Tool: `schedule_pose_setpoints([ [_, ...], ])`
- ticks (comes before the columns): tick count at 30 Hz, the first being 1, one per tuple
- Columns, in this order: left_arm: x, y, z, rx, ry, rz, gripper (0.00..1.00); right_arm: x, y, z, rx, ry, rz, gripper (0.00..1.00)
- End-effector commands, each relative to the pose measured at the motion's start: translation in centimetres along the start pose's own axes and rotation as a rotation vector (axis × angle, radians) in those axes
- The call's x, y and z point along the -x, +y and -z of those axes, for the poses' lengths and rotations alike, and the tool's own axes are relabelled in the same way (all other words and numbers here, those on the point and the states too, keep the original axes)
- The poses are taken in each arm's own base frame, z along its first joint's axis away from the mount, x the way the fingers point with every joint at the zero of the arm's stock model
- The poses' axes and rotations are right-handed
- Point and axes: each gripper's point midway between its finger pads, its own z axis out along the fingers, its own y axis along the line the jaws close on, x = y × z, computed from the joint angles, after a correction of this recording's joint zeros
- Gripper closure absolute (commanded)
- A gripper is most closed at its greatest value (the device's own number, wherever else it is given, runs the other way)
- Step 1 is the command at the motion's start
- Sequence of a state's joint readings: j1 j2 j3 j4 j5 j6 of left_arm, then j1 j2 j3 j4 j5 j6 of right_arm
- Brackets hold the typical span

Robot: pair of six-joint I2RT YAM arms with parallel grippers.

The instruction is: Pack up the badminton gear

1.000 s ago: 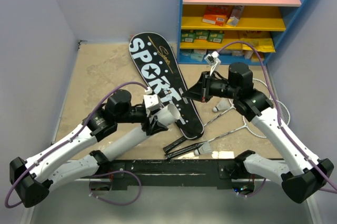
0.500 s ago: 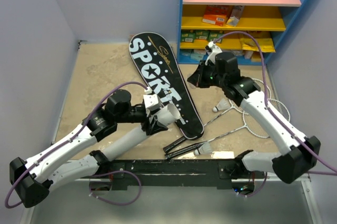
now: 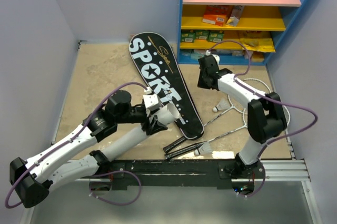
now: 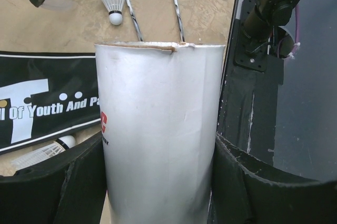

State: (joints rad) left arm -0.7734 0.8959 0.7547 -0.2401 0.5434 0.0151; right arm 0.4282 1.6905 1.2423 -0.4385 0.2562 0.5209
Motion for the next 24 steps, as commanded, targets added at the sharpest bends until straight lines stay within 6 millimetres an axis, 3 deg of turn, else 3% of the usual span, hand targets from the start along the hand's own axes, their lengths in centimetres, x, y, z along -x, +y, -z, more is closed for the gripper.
schedule_pose_setpoints([
  [1,2.0,-0.1,0.3,0.010,-0.079,-0.013,0.98,3.0,-1.6,-2.6,-0.079,-0.087,-0.061,1.00],
  [4,1.9,-0.1,0.3,0.012,-0.076,-0.009,0.98,3.2,-2.2,-3.6,-0.098,-0.091,-0.057,1.00],
  [12,1.9,-0.1,0.2,0.012,-0.075,-0.008,0.97,3.0,-1.0,-4.5,-0.039,-0.054,-0.014,1.00],
  [13,1.9,-0.1,0.3,0.012,-0.075,-0.006,0.96,3.0,-0.9,-4.4,-0.033,-0.053,-0.011,0.88],
  [16,1.9,0.0,0.2,0.016,-0.074,-0.007,0.95,2.9,-0.6,-4.1,-0.013,-0.049,-0.009,0.70],
  [20,1.9,0.0,0.2,0.014,-0.072,-0.006,0.94,2.8,-0.1,-3.8,0.016,-0.031,-0.001,0.61],
  [24,1.9,0.0,0.3,0.019,-0.075,-0.006,0.93,3.8,1.1,-2.1,0.079,-0.054,0.016,0.57],
])
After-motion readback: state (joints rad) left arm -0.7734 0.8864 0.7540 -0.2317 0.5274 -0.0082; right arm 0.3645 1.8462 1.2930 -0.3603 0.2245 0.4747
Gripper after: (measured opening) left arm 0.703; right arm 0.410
